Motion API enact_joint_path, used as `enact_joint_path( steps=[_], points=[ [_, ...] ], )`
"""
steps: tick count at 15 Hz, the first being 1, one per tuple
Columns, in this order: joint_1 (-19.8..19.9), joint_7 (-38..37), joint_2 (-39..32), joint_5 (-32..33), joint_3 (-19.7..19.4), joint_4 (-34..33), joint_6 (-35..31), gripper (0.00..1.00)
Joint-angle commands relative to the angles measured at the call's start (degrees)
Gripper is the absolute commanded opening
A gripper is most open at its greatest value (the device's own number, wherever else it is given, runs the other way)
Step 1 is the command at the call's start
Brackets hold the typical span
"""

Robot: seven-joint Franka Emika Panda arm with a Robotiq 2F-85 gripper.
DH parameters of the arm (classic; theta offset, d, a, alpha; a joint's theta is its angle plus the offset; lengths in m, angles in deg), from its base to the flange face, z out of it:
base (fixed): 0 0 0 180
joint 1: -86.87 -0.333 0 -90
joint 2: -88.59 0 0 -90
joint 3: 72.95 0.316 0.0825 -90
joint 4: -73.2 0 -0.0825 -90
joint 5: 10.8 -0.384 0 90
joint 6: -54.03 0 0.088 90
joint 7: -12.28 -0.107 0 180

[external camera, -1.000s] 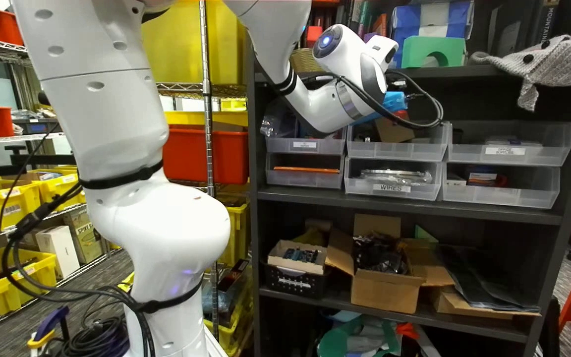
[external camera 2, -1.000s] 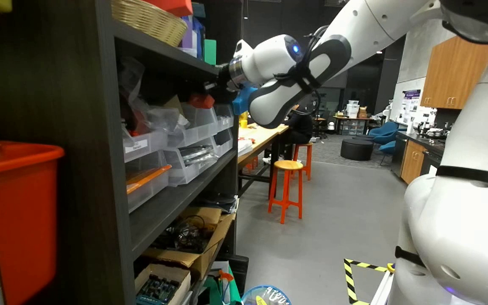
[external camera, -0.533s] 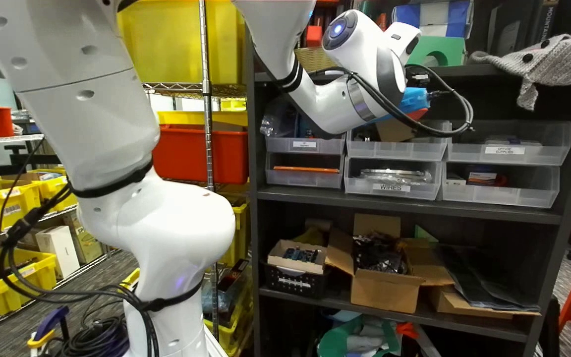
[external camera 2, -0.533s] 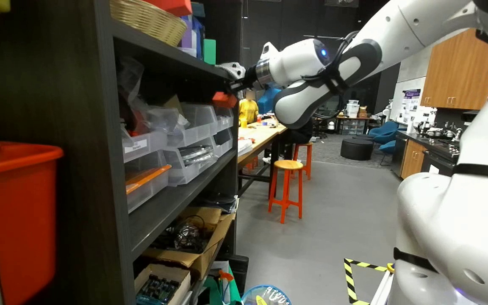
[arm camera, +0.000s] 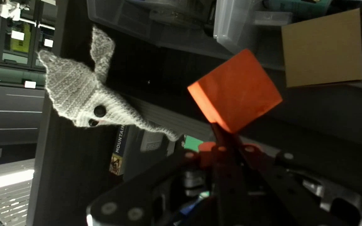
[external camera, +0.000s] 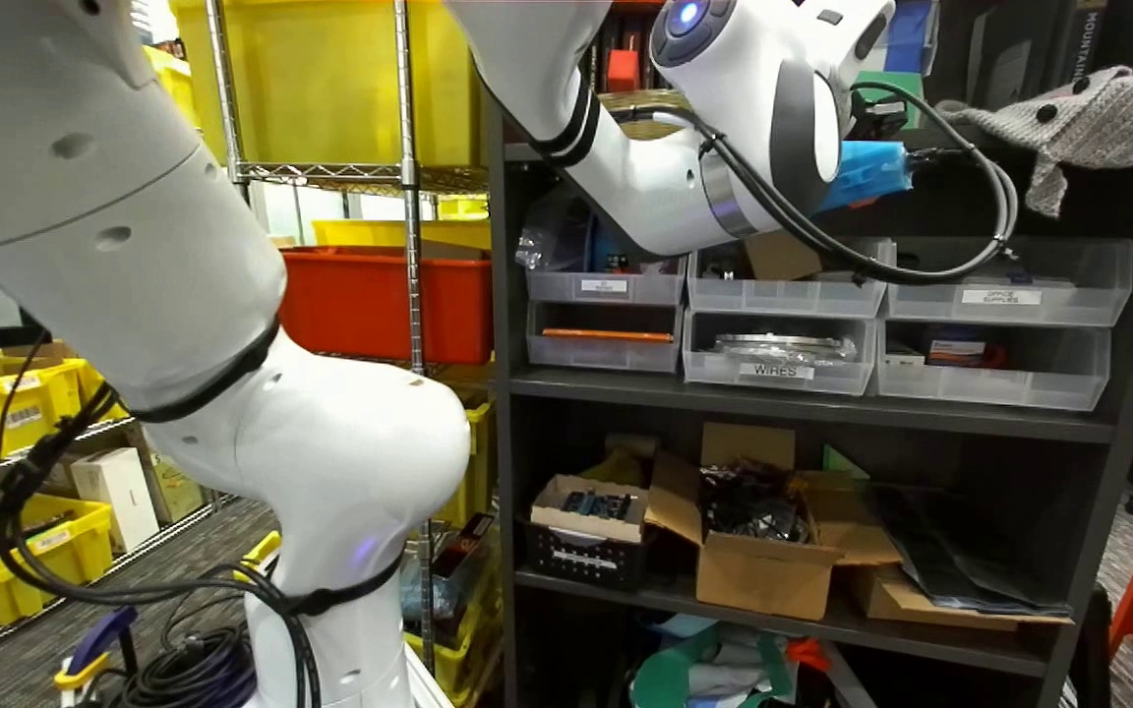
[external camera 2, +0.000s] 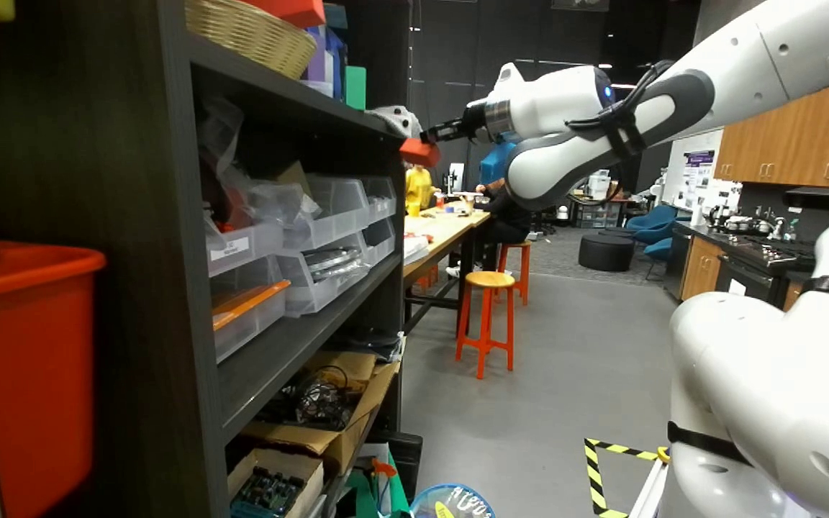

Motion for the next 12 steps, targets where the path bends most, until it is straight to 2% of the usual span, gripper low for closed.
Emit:
enact_joint_path(
  steps=[1, 7, 12],
  points=[
    [-0.5, 5.3, 6.7, -0.2, -0.5, 2.2, 0.0, 0.0],
    [2.3, 11.9, 16.4, 0.2, 3.6, 5.9, 0.0, 0.0],
    [4.8, 21.0, 25.6, -2.4, 9.2, 12.0, 0.0, 0.0]
  ],
)
